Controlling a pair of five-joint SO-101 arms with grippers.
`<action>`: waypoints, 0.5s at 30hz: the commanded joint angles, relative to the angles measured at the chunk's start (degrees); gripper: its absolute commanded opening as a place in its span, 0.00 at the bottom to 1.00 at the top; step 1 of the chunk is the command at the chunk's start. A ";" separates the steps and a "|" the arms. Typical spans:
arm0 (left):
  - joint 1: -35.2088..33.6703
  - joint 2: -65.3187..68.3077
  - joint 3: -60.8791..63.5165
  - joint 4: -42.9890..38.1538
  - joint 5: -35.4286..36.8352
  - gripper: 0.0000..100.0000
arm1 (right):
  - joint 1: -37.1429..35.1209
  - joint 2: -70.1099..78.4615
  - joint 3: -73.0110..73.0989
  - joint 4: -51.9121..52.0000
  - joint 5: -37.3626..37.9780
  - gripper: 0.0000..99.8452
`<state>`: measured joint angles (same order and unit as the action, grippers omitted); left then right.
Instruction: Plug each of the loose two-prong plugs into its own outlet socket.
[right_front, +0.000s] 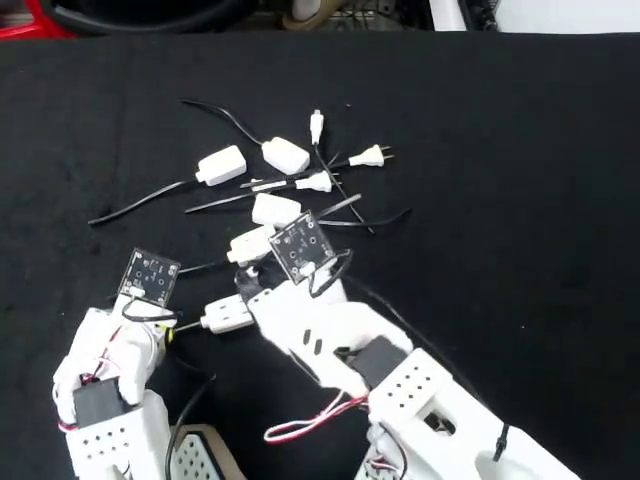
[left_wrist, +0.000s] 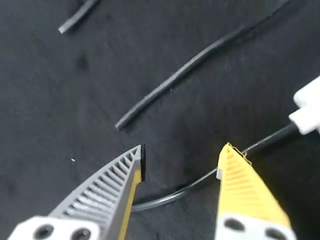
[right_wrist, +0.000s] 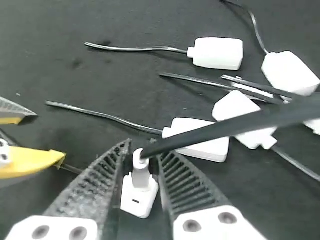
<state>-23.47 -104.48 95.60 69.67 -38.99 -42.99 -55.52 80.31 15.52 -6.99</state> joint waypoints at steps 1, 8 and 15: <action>-0.75 0.00 0.31 0.26 -0.26 0.24 | -2.02 1.10 0.48 -2.29 -1.41 0.01; -0.75 0.00 0.84 0.09 -0.26 0.24 | -2.11 11.30 -2.42 -2.81 -1.85 0.01; -0.22 0.00 0.84 0.44 -0.44 0.24 | -1.93 16.66 -4.79 -2.81 -12.75 0.01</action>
<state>-23.82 -104.22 96.04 69.67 -38.90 -44.48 -41.36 78.37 13.32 -16.13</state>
